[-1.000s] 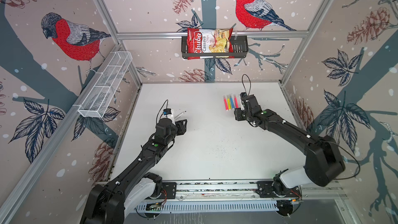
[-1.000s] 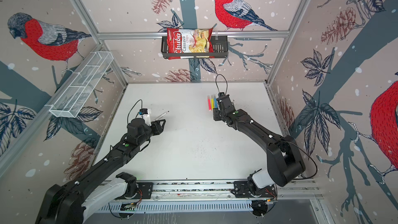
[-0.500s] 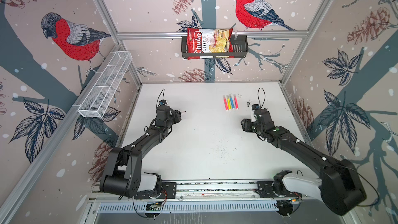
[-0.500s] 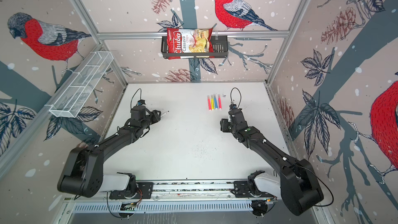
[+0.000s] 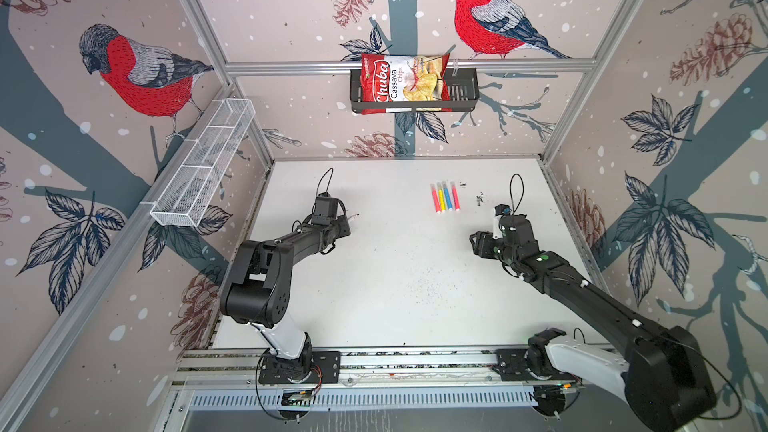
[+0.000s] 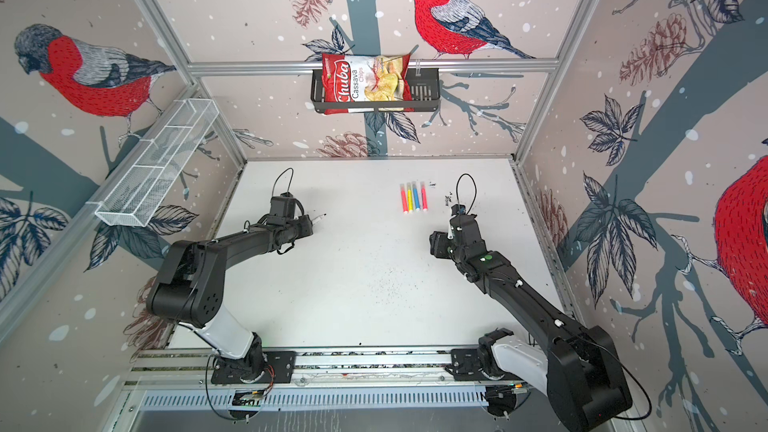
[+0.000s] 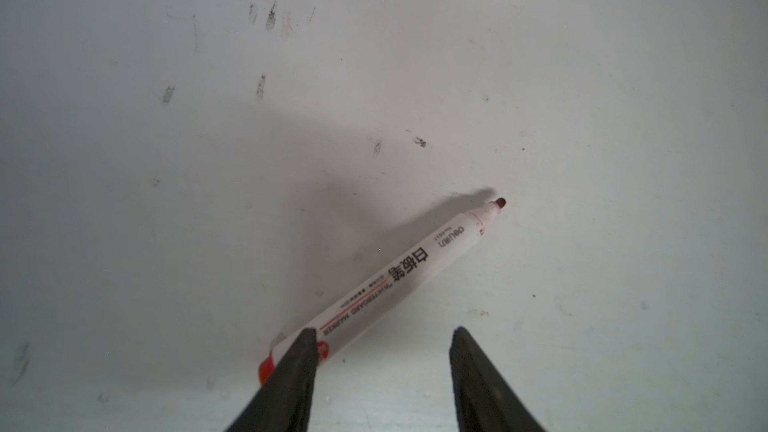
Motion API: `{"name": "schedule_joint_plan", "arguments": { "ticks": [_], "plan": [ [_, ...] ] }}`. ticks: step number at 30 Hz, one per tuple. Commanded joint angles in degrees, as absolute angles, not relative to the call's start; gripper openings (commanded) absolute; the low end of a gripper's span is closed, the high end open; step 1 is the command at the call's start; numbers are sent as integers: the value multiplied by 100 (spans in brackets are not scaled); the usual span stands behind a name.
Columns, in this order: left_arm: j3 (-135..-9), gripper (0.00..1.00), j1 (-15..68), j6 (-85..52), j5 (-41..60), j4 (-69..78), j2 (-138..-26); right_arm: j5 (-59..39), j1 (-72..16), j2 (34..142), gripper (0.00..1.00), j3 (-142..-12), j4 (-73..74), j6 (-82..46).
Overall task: Insert the pens into the pen caps
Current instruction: 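Grasp the white marker with the left gripper and lift it upright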
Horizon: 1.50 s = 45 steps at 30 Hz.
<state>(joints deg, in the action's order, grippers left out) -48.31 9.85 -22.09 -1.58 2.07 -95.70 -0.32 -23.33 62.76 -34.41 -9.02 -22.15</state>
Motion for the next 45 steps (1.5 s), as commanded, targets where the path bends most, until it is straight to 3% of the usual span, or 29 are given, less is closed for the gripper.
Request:
{"name": "schedule_joint_plan", "arguments": {
  "ticks": [1,10,21,24,29,34,39,43,45],
  "plan": [
    [-4911,52,971,-2045,-224,54,-9695,-150,-2320,6271,65,-3432,-747,-2260],
    [-5020,45,1018,-1851,550,-177,-9896,-189,-2283,6236,65,-3463,-783,-2263],
    [-4975,44,1635,-1705,235,-571,-9963,-309,-2250,6116,65,-3402,-742,-2319],
    [-5070,35,1708,-1625,194,-769,-10083,-325,-2250,6021,65,-3360,-726,-2347],
    [-5414,20,2314,-1374,-809,-1478,-10226,-308,-2226,5866,66,-3289,-738,-2382],
    [-5404,12,2476,-1395,-884,-1549,-10259,-384,-2197,5808,66,-3269,-711,-2441],
    [-4752,12,2624,-1414,395,-515,-9218,-942,-2197,5814,68,-3235,-509,-2470],
    [-3330,15,2696,-1916,2261,1976,-7734,-2201,-2262,5673,72,-2981,383,-2719],
    [-2655,17,2781,-2397,2620,3276,-7200,-2659,-2345,5584,75,-2764,1065,-3027]
  ]
}}
